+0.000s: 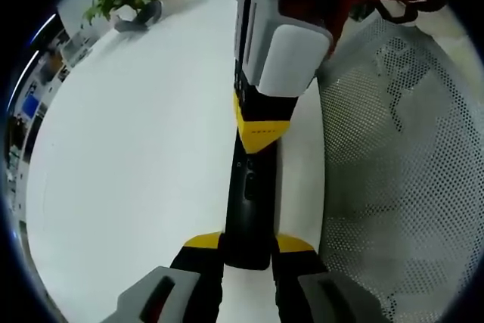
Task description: Press the specified remote control buttons in sequence, fully releasing each button before pressing the next.
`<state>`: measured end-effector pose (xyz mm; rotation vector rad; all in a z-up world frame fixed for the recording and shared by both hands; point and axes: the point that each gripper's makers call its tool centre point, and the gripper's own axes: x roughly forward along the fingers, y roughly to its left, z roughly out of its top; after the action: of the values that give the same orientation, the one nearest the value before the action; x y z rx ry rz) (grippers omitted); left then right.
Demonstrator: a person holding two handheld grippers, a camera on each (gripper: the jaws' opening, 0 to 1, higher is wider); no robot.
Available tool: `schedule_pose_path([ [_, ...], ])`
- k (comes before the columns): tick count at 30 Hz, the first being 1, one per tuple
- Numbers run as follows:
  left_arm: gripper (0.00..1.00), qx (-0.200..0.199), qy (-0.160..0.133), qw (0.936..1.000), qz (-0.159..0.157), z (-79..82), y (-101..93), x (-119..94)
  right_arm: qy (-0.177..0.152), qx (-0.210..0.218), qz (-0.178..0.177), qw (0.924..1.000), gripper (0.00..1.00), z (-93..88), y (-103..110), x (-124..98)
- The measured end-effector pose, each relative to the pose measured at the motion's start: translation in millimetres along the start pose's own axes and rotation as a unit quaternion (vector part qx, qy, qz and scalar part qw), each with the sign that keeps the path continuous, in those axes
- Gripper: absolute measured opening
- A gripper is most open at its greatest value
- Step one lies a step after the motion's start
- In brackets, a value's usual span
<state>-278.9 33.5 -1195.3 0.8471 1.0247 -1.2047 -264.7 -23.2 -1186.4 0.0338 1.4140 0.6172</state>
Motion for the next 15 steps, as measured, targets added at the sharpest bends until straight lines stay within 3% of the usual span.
schedule_pose_path([
  [15, 0.24, 0.006, 0.001, 0.9999, -0.01, 0.1, 0.7, 0.8, 0.009, -0.007, -0.012, 0.9999, 0.0, 0.6, -1.5, 3.0],
])
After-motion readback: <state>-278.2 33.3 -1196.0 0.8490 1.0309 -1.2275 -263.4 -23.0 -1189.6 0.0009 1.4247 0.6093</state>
